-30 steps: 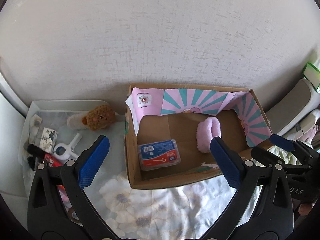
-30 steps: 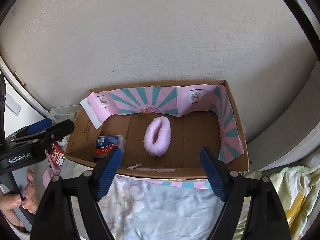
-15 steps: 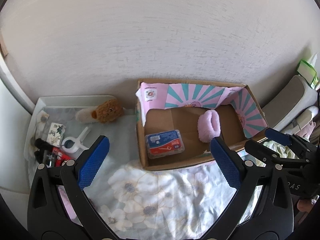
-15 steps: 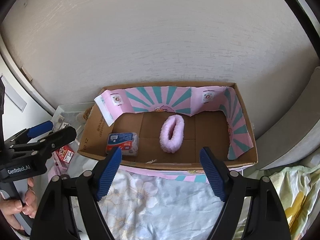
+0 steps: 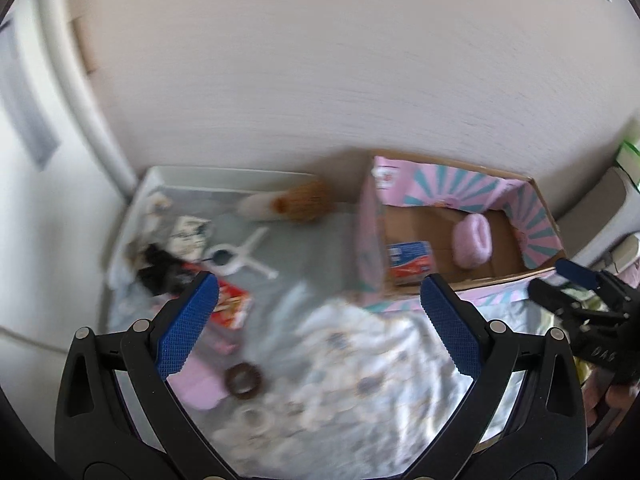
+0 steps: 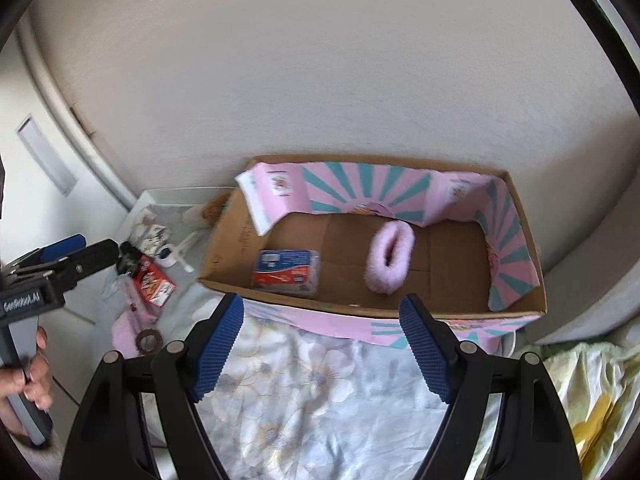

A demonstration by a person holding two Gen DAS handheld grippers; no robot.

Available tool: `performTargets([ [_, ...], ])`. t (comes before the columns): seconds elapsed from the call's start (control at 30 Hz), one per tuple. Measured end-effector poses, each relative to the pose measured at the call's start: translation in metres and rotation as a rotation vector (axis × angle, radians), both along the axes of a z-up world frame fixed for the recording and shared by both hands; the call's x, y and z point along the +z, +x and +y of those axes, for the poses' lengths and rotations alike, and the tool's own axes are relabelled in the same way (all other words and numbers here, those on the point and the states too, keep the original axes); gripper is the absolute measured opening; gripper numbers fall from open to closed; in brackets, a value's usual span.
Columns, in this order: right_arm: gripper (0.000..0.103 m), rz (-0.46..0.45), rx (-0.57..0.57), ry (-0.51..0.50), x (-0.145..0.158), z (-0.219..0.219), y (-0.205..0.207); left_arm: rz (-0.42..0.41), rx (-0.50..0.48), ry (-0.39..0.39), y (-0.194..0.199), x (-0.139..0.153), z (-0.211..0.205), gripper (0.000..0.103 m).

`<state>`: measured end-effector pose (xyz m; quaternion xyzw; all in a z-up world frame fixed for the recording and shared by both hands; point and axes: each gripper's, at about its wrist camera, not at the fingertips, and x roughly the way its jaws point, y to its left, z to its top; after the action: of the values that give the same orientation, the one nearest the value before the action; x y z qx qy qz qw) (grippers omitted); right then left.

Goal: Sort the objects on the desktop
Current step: 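Open both tools and withdraw from the cardboard box, then grasp the second pink slipper with the left tool while the right tool grasps the red milk carton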

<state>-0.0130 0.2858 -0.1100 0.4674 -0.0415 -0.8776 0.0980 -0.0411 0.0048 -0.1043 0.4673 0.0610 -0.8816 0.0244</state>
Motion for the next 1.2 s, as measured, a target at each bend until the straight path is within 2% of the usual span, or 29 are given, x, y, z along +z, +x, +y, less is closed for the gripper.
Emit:
performTargets([
  [0.23, 0.077, 0.033, 0.118, -0.009, 0.012, -0.038, 0.004, -0.002, 0.120, -0.041, 0.031, 0.009, -0.046, 0.101],
  [0.43, 0.077, 0.041, 0.230, -0.016, 0.011, -0.075, 0.003, -0.027, 0.210, -0.034, 0.057, 0.000, -0.075, 0.101],
  [0.6, 0.077, 0.019, 0.270, -0.023, 0.001, -0.109, 0.004, -0.076, 0.240, -0.003, 0.066, -0.022, -0.103, 0.101],
  [0.83, 0.077, -0.004, 0.310, 0.015, -0.003, -0.163, -0.006, -0.140, 0.201, 0.037, 0.064, -0.061, -0.126, 0.101],
  [0.93, 0.077, -0.023, 0.320, 0.036, -0.011, -0.184, -0.019, -0.189, 0.190, 0.096, 0.063, -0.087, -0.133, 0.101],
  [1.03, 0.077, -0.051, 0.345, 0.045, -0.028, -0.205, -0.032, -0.229, 0.184, 0.136, 0.060, -0.108, -0.135, 0.101],
  [1.2, 0.077, -0.119, 0.439, 0.103, -0.071, -0.243, -0.052, -0.283, 0.173, 0.134, 0.056, -0.137, -0.132, 0.101],
])
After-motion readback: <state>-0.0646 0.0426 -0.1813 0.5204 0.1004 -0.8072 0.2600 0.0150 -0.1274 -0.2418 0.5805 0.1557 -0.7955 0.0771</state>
